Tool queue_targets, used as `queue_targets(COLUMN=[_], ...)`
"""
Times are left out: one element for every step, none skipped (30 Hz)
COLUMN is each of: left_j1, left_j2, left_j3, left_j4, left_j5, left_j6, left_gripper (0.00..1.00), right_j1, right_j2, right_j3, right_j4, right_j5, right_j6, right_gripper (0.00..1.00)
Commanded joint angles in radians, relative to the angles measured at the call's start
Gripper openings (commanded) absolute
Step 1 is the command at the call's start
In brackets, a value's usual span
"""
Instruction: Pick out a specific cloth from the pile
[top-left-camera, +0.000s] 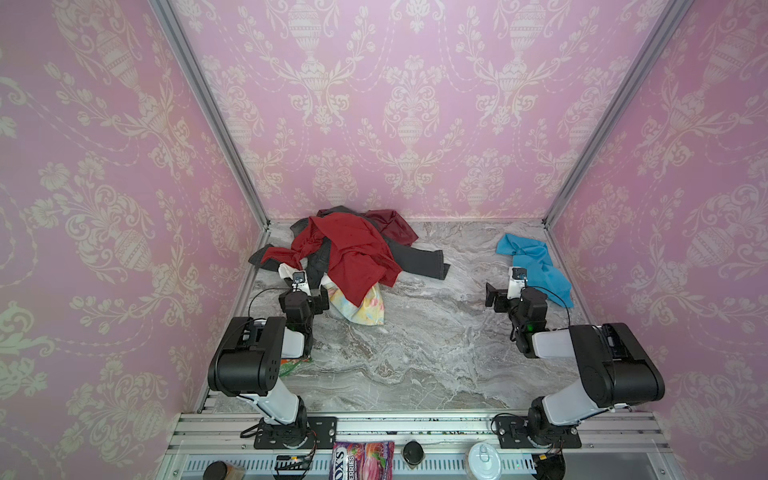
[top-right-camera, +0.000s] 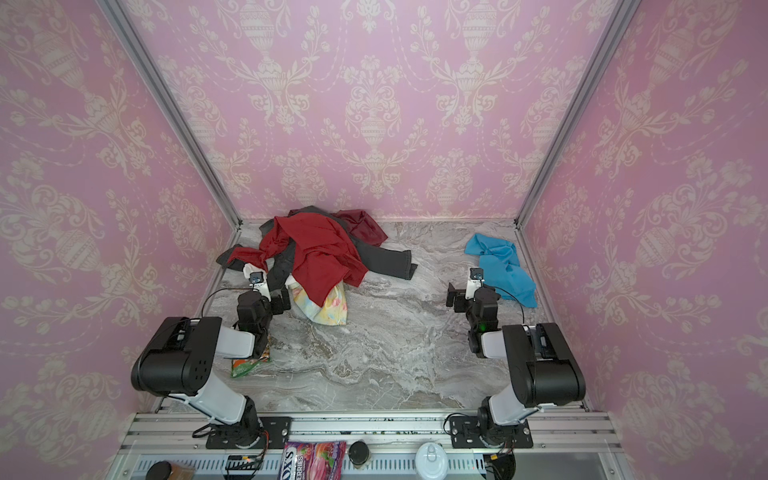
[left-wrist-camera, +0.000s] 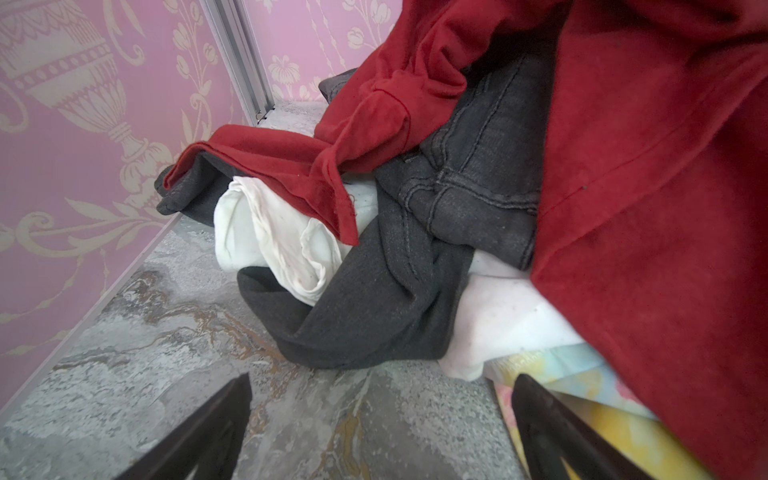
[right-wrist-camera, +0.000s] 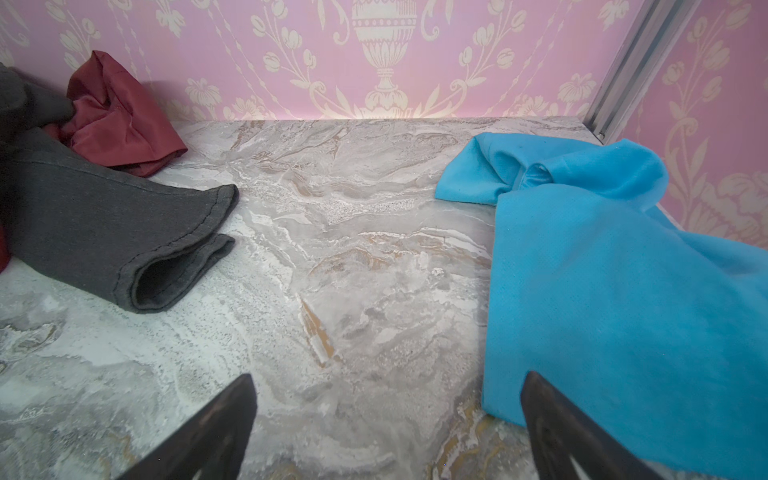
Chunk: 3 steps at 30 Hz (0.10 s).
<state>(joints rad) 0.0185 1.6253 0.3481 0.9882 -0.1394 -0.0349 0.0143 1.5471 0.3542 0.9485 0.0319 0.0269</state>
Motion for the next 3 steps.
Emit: queue_targets(left_j1=[0.006, 0.006, 0.006], left_j2=[0.007, 0.007, 0.007], left_j3=[0.007, 0.008, 0.008], left_j4=[0.02, 0.02, 0.02], left_j5=[0.014, 0.014, 0.015], left_j6=[0.003, 0.003, 0.003], left_gripper=[0.99, 0.99, 0.99], right_j1=[0.0, 0.0, 0.0], right_j2=[0.0, 0.0, 0.0], right_j3=[0.012, 0.011, 0.008], right_j4=[-0.002, -0.001, 0.004], right_j5=[-0.016, -0.014, -0.015], right_j6=[0.017, 0.016, 0.016], right_gripper=[1.0, 1.0, 1.0])
